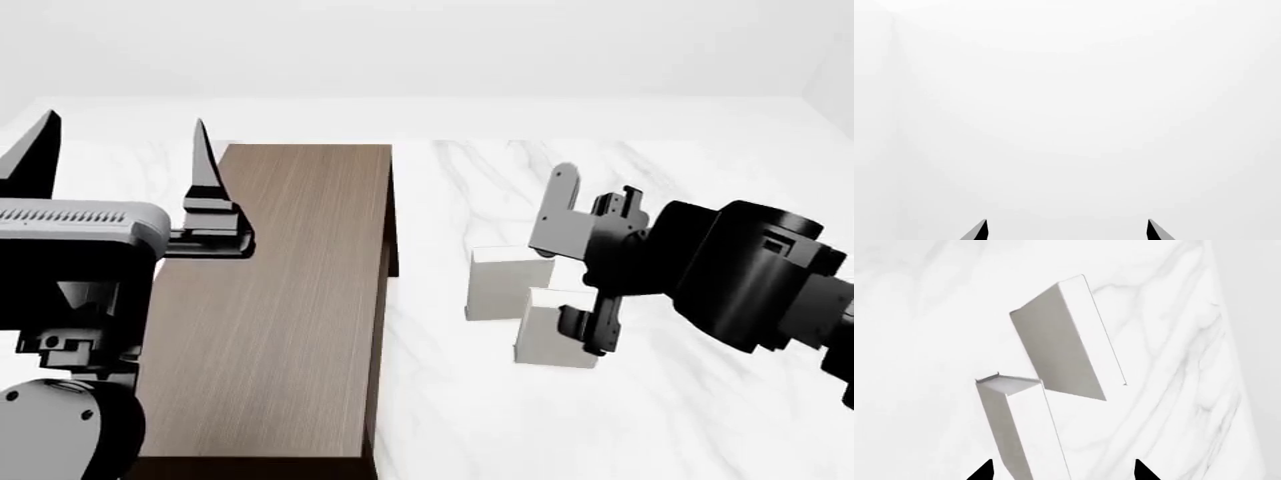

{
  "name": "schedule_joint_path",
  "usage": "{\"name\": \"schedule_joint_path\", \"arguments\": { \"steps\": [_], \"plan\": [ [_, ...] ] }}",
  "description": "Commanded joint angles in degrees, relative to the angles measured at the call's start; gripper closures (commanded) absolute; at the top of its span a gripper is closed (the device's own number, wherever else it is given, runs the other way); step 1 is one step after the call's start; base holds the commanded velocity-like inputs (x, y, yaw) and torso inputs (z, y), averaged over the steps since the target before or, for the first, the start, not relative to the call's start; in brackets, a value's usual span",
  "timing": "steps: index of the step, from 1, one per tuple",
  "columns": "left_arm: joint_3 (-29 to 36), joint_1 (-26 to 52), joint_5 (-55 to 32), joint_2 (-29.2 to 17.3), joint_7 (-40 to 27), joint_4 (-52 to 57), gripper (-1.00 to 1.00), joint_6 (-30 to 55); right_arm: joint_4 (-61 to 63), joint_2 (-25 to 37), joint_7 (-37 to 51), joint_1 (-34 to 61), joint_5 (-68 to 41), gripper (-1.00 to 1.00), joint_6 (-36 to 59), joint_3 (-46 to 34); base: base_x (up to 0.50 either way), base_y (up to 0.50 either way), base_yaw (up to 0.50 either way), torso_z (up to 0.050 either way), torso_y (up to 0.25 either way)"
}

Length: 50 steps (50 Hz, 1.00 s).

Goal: Pick up the book on the right and place it under the cabinet shelf.

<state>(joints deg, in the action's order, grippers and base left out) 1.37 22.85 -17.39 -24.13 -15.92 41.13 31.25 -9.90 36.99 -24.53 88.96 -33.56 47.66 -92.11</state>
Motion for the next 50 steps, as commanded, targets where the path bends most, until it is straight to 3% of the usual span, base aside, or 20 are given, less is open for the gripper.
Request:
{"name": "schedule_joint_path", "arguments": {
  "steps": [1,50],
  "plan": [
    [0.13,0.15,0.05,-0.21,-0.15,-0.27,-1.0,-0.11,-4.36,-2.03,-0.79,-2.16,0.97,-1.0,-3.2,-0.36,0.0,0.0,0.0,0.0,0.0],
    [1.73,0.02,1.05,-0.92,-0.73,-1.29,-1.0,-1.33,-17.76,-6.94,-2.69,-9.78,3.01,-1.0,-12.95,-0.57,0.0,0.0,0.0,0.0,0.0]
  ]
}}
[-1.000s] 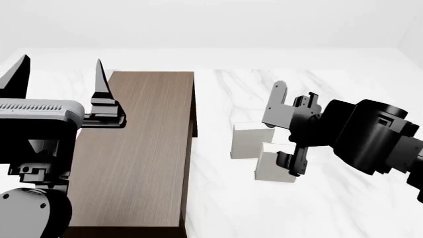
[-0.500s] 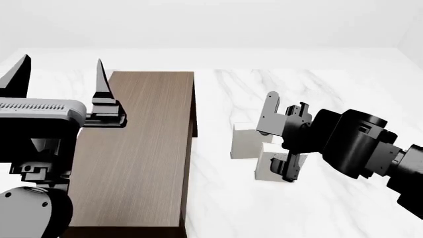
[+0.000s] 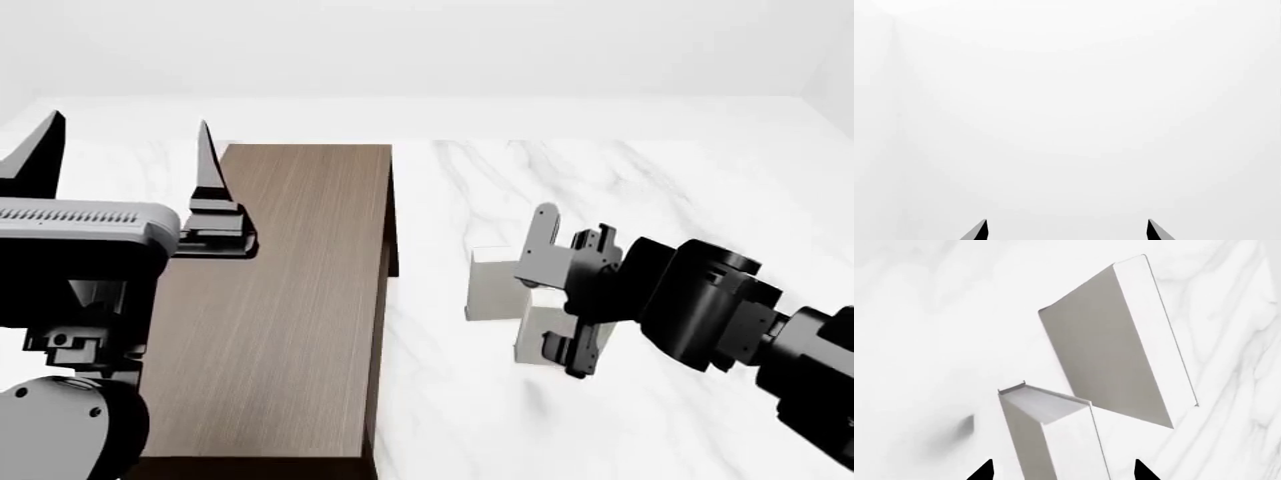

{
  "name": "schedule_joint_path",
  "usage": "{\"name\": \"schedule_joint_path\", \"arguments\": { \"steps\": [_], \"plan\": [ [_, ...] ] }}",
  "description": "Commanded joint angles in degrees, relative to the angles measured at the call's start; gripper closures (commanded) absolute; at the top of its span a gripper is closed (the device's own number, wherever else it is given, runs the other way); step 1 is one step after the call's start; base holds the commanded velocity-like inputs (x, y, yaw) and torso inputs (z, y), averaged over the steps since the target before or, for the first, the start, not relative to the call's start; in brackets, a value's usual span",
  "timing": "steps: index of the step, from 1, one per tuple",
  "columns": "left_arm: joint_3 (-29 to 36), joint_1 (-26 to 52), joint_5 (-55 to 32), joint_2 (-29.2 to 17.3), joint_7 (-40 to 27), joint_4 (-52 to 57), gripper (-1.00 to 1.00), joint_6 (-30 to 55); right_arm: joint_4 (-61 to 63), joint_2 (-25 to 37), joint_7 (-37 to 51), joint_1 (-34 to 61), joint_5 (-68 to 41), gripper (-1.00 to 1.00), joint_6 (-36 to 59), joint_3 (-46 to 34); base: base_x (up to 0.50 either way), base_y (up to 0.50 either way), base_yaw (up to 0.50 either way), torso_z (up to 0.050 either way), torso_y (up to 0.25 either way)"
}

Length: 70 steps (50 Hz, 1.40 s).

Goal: Pick up the book on the right and place it under the cabinet shelf.

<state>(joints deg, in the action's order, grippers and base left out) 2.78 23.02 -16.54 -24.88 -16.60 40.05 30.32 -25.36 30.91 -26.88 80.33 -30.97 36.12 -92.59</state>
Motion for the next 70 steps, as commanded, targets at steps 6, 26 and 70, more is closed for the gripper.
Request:
{"name": "schedule_joint_path", "arguments": {
  "steps": [6,26,70],
  "plan": [
    [0.28,-0.13,0.03,-0.22,-0.17,-0.07,-1.0,-0.27,-4.07,-1.6,-0.63,-1.64,0.83,-1.0,-2.01,-0.3,0.0,0.0,0.0,0.0,0.0],
    [0.39,-0.04,-0.35,-0.56,-0.46,0.56,-1.0,0.17,-10.03,-4.72,-2.05,-3.05,2.83,-1.0,-4.28,-1.65,0.0,0.0,0.0,0.0,0.0],
    [-0.28,-0.2,-1.59,-1.03,-1.08,1.37,-1.0,0.16,14.65,4.58,-0.88,2.67,3.21,1.0,2.41,-3.51,0.0,0.0,0.0,0.0,-0.001]
  ]
}}
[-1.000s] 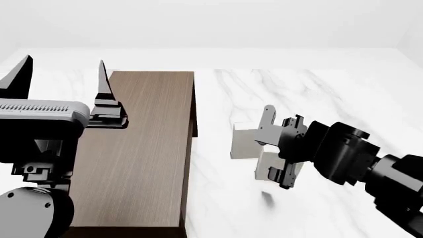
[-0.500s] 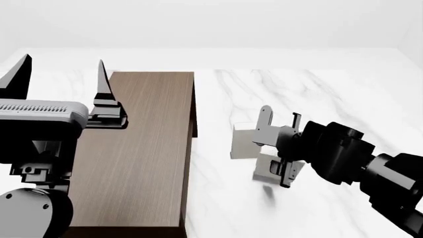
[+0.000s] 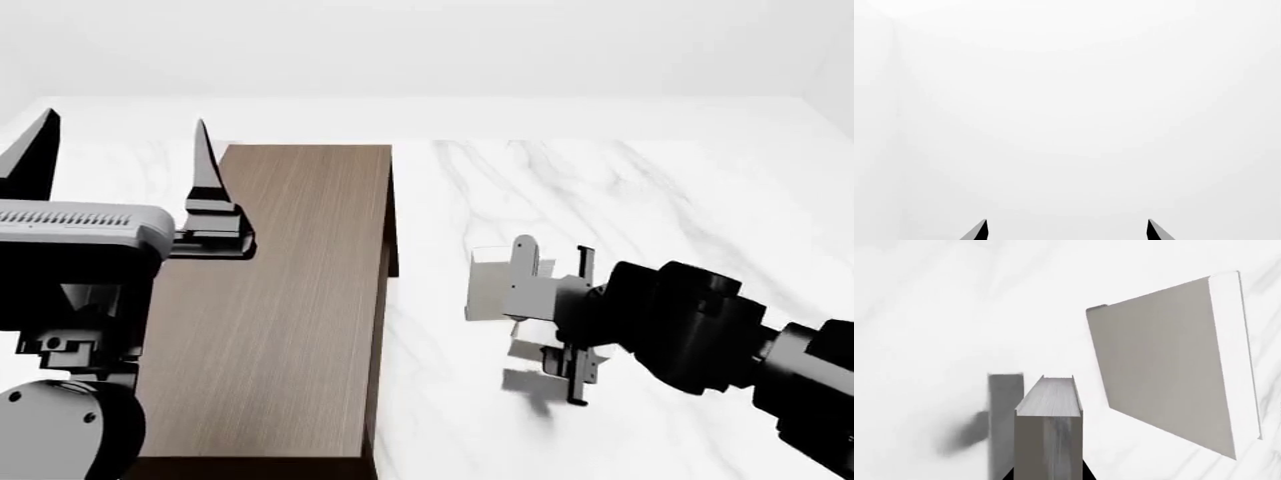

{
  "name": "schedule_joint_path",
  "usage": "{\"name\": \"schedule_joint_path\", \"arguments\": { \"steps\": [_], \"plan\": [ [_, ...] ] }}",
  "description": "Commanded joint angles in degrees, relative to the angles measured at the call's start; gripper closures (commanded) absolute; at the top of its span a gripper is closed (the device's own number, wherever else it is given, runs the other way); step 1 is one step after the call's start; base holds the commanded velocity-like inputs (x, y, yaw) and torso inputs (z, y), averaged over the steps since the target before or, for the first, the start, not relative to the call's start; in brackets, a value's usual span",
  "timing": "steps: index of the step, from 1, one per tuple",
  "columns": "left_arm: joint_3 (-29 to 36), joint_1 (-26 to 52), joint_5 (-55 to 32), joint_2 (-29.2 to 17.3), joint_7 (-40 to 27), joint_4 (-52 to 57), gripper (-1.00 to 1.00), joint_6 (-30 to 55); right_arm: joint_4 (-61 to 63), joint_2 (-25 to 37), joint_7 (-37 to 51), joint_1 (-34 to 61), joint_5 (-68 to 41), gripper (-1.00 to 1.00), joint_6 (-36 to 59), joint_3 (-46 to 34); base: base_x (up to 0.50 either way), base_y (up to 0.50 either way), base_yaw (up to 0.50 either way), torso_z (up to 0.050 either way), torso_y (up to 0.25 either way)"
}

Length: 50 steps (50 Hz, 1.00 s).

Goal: Pick up the book on the right and place it under the cabinet shelf.

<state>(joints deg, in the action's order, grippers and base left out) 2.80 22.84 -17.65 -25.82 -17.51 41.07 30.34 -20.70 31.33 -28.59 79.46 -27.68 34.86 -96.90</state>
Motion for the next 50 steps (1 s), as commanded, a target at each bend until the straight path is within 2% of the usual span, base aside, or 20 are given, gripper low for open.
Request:
{"name": "schedule_joint_path", "arguments": {
  "steps": [1,10,17,22,30,36,50],
  "plan": [
    [-0.41,-0.02,-0.6,-0.13,-0.21,0.53,-1.0,0.26,11.73,4.97,1.14,3.99,-0.51,1.0,4.32,1.13,0.0,0.0,0.0,0.0,0.0],
    [-1.16,-0.01,-1.52,-0.31,-0.65,1.94,-1.0,1.17,22.55,10.28,3.11,6.27,-2.44,1.0,9.69,1.61,0.0,0.0,0.0,0.0,0.0],
    [-1.95,-0.07,-2.37,-0.54,-0.92,3.16,-1.0,1.81,32.19,14.78,5.26,7.29,-10.11,1.0,14.77,6.13,0.0,0.0,0.0,0.0,0.0],
    [-2.52,-0.15,-2.98,-0.64,-1.07,3.8,-1.0,2.1,40.02,18.5,8.57,6.23,-18.69,1.0,17.57,10.55,0.0,0.0,0.0,0.0,0.0],
    [-3.92,-0.3,-4.48,-0.91,-1.47,5.75,-1.0,3.03,47.36,21.38,20.77,4.21,-38.24,1.0,22.1,19.89,0.0,0.0,0.0,0.0,0.0],
    [-4.67,-0.47,-5.49,-1.03,-1.73,7.06,-1.0,3.58,49.6,23.12,30.52,3.45,-54.04,1.0,22.4,24.57,0.0,0.0,0.0,0.0,0.0],
    [-6.02,-0.48,-7.14,-1.36,-2.18,8.72,-1.0,4.25,49.38,27.24,36.1,-2.1,-65.53,1.0,10.06,30.34,0.0,0.0,0.0,0.0,0.0]
  ]
}}
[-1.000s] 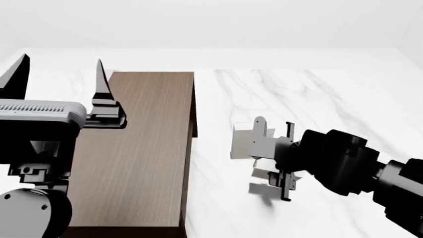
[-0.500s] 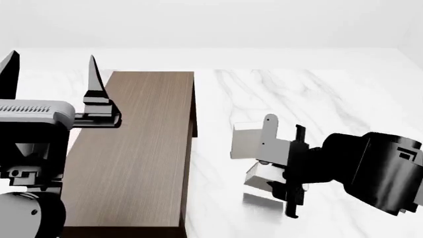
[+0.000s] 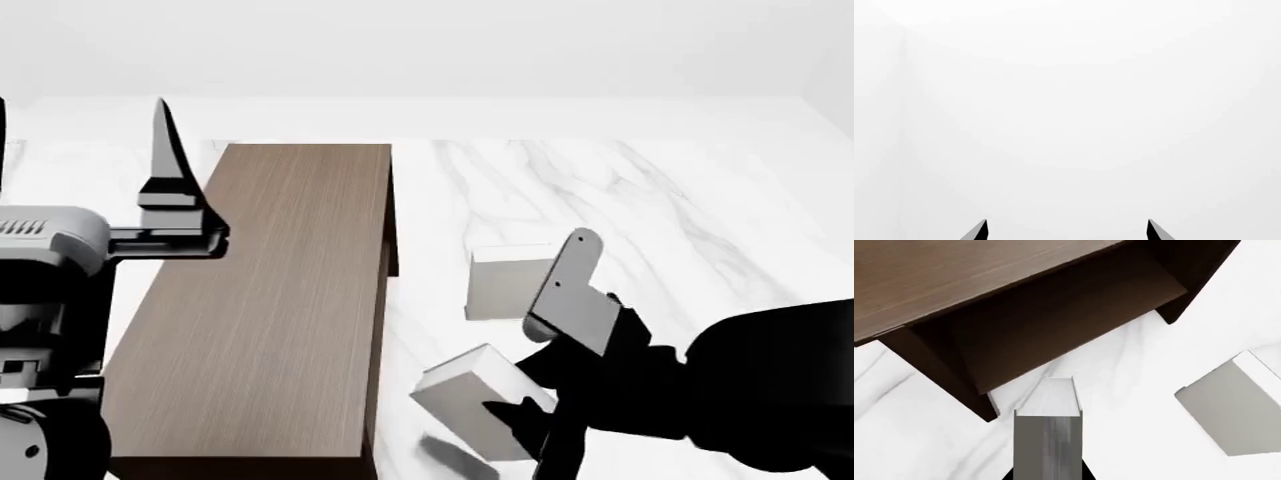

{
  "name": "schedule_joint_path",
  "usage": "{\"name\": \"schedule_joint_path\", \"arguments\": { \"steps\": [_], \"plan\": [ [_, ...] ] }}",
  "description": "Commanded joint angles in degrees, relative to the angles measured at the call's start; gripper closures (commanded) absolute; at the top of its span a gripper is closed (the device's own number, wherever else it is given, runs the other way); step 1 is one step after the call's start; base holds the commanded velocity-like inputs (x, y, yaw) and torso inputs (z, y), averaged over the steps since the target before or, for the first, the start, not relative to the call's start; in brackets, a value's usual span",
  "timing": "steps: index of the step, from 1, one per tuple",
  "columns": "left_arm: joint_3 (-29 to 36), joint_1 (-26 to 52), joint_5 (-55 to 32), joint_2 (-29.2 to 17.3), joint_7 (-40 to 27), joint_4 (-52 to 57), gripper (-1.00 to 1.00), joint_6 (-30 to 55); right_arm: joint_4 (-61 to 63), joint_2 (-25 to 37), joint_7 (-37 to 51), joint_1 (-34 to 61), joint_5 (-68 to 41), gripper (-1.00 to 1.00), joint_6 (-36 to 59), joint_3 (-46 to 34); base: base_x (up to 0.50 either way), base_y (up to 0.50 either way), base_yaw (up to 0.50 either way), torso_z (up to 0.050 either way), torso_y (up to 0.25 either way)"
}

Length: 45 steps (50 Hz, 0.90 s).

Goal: Pick up the book on the right and place it under the cabinet shelf.

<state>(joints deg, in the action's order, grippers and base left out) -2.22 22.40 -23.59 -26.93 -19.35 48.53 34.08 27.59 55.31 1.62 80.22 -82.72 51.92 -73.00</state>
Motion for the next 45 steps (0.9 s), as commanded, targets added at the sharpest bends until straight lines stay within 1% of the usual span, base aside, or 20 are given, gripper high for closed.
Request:
{"name": "schedule_joint_path", "arguments": {
  "steps": [1,10,22,23,25,28,33,38,45],
  "plan": [
    [-1.06,-0.03,-1.25,-0.27,-0.37,1.29,-1.0,0.51,0.5,3.42,6.1,-3.95,-11.19,1.0,-8.41,6.64,0.0,0.0,0.0,0.0,0.0],
    [-0.78,0.04,-1.21,-0.36,-0.5,1.13,-1.0,0.34,-4.49,3.44,7.53,-10.73,-14.27,1.0,-16.75,7.42,0.0,0.0,0.0,0.0,0.0],
    [-0.93,-0.04,-1.66,-0.64,-0.78,1.49,-1.0,0.57,-9.3,3.5,12.63,-18.25,-19.86,1.0,-26.22,8.48,0.0,0.0,0.0,0.0,0.002],
    [-0.98,-0.05,-1.69,-0.67,-0.81,1.52,-1.0,0.57,-9.59,3.92,13.35,-20.01,-21.28,1.0,-28.76,9.01,0.0,0.0,0.0,0.0,0.0],
    [-0.92,-0.08,-1.65,-0.68,-0.85,1.45,-1.0,0.51,-10.29,4.09,13.93,-21.44,-22.62,1.0,-30.78,9.41,0.0,0.0,0.0,0.0,0.0],
    [-0.7,-0.13,-1.54,-0.77,-0.86,1.44,-1.0,0.45,-11.76,3.99,13.61,-23.57,-24.86,1.0,-33.4,9.9,0.0,0.0,0.0,0.0,0.0],
    [-0.8,-0.15,-1.59,-0.86,-0.96,1.29,-1.0,0.38,-12.61,3.27,10.32,-26.73,-28.13,1.0,-36.05,10.37,0.0,0.0,0.0,0.0,0.002],
    [-0.52,-0.17,-1.51,-0.97,-0.99,1.2,-1.0,0.35,-13.28,2.39,6.93,-28.32,-30.99,1.0,-36.72,10.73,0.0,0.0,0.0,0.0,0.0],
    [-0.28,-0.2,-1.45,-1.09,-1.12,1.18,-1.0,0.31,-15.16,0.98,4.72,-29.56,-32.86,1.0,-37.29,10.8,0.0,0.0,0.0,0.0,0.001]
  ]
}}
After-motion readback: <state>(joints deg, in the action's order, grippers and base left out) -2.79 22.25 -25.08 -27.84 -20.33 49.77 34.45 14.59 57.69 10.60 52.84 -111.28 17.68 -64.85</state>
